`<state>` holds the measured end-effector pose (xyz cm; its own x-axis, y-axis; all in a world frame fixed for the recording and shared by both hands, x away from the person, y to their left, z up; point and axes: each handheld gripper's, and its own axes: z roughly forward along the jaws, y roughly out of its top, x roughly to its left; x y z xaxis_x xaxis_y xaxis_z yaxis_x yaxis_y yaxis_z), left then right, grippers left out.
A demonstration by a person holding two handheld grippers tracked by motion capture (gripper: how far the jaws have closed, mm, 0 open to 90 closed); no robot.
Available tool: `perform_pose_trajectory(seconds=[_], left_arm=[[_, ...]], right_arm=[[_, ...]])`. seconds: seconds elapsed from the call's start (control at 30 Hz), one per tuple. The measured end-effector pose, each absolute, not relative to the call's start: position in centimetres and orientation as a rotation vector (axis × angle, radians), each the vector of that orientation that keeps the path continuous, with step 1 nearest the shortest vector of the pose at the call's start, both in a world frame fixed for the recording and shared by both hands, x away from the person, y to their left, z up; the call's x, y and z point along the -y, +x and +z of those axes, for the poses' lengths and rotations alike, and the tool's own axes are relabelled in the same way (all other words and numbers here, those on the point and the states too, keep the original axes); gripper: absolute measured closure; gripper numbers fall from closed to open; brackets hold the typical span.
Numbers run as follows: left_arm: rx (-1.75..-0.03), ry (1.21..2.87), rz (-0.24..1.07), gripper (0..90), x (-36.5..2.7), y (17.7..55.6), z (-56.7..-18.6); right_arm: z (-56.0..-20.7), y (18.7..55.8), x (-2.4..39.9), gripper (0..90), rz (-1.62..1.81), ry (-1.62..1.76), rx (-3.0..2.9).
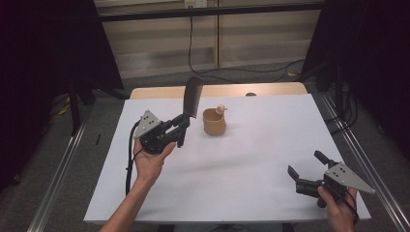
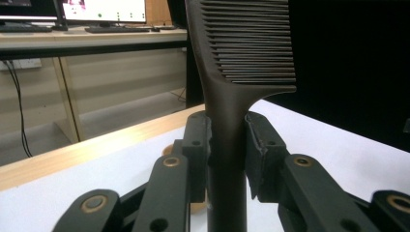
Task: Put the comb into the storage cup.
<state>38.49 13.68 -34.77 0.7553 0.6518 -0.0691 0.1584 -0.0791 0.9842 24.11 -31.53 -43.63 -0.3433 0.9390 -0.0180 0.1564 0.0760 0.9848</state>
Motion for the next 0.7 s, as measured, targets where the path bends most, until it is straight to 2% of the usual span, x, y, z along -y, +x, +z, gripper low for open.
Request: perform_pose_trajectory(seconds=[0.7], left_arm=[[-0.666,1.604,0.449,72.8,-11.3,40.8,-34.2]], right_arm=[[-43.6,24.1,31.5,0.0,1.346,1.108,-1.617]])
